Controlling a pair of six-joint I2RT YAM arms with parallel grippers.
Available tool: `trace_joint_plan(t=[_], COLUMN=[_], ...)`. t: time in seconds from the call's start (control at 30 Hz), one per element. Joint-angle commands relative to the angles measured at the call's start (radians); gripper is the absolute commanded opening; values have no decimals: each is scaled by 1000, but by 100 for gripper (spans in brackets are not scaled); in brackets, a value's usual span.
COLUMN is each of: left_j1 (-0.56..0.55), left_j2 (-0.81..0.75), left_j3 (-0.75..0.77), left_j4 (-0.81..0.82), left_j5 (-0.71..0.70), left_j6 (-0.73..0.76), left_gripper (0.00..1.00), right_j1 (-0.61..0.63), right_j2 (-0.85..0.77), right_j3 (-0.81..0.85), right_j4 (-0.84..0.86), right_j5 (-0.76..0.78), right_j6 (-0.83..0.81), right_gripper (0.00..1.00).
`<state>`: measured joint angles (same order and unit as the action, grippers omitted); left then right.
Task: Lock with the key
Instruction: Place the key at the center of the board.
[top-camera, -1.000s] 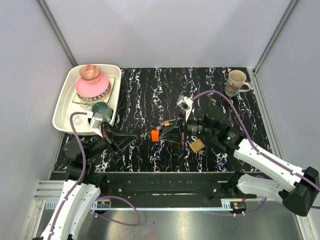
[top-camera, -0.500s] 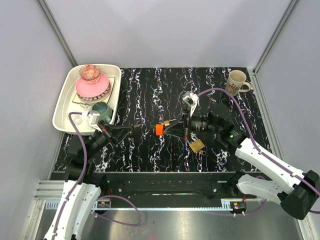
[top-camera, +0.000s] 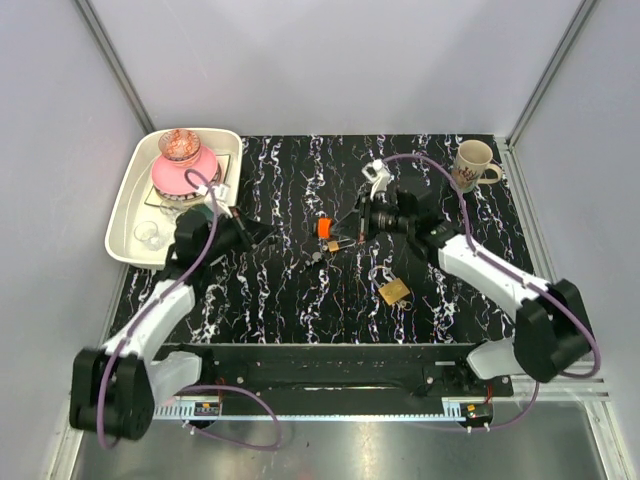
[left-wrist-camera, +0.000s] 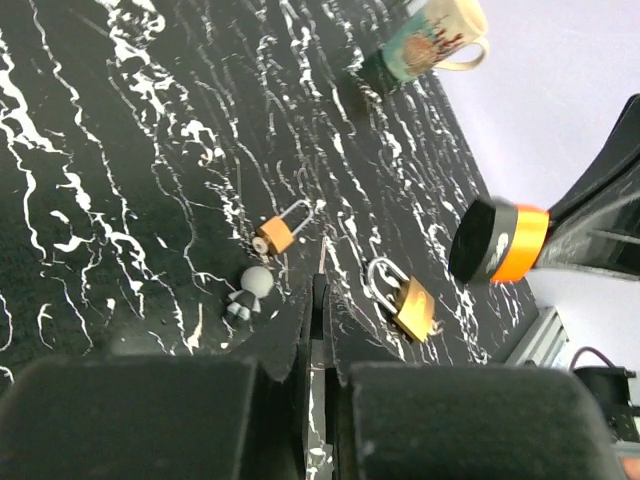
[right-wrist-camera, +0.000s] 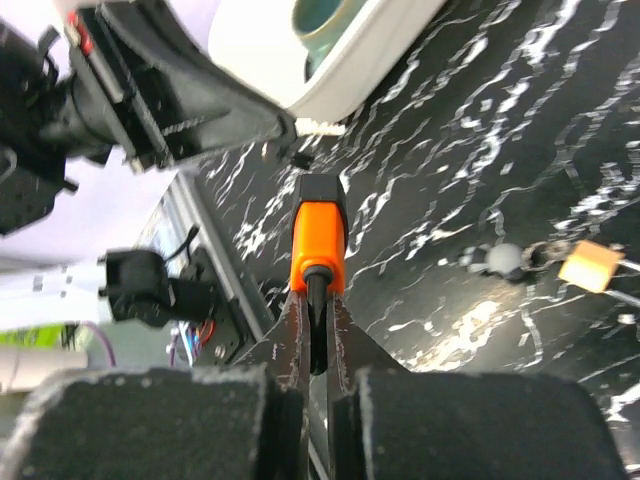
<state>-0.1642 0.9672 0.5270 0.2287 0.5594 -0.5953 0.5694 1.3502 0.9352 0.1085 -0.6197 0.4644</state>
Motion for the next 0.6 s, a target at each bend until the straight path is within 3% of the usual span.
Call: trace_joint_plan(t=[0.0,0.23,0.3,0.57], left_j1=[-4,-34,-35,-37], left_j2=[172,555,614,815], left_j3=[99,252,298,445], left_j4=[165,208,215,87], left_j5=[-42,-69,-61,-69], left_j6=[17,49,51,98], left_gripper=[0,0,0,0], right_j1=[-132,-224,-224,-224], right_j2=[128,395,478,628], right_j3=[118,269,354,447], right_j4=[140,123,32,-52], right_j5=[-20,-26,-8,6], right_j6=[123,171,146,157], right_gripper=[0,0,0,0])
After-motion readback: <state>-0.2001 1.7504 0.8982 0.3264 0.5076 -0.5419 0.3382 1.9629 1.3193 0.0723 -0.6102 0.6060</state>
